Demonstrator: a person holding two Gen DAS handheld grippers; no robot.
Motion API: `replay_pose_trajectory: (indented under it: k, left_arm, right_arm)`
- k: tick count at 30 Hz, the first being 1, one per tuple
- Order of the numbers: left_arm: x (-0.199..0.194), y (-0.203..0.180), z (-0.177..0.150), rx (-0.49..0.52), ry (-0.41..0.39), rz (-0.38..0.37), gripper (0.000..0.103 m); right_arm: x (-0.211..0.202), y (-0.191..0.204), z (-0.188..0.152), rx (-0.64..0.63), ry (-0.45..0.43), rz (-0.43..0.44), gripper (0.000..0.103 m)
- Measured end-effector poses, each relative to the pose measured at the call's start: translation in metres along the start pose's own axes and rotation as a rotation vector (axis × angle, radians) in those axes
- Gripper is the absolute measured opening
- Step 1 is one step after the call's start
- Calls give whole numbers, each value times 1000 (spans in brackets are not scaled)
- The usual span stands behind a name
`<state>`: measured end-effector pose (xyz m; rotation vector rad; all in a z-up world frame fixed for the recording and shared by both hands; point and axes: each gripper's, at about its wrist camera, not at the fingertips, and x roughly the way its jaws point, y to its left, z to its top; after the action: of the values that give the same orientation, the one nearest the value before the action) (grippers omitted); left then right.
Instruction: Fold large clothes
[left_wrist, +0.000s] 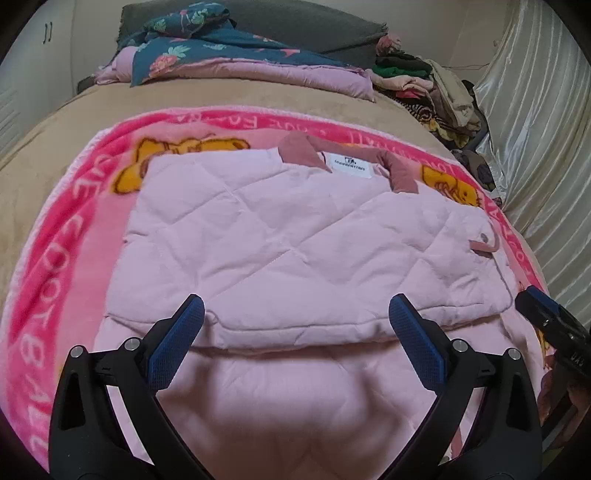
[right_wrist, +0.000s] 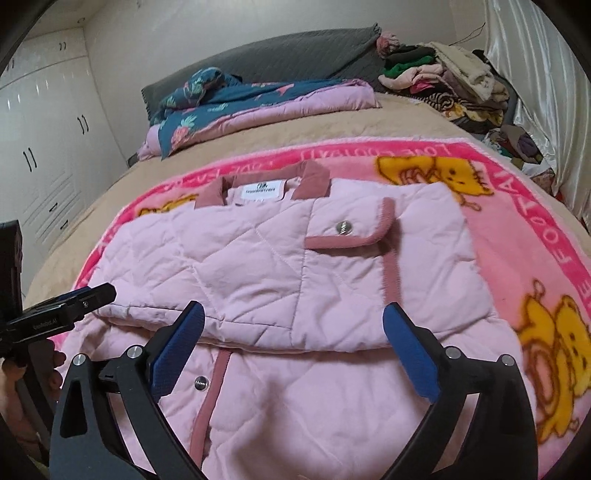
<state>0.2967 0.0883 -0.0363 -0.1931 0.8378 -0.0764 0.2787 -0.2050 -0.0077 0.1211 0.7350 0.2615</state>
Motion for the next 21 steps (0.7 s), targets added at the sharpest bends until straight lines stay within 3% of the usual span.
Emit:
replay_pose_trajectory:
  k: [21]
  left_arm:
    - [-82,-6,-12,-24,-136,-13,94]
  right_arm:
    - [-77,-10,-4,10,-89,32,99]
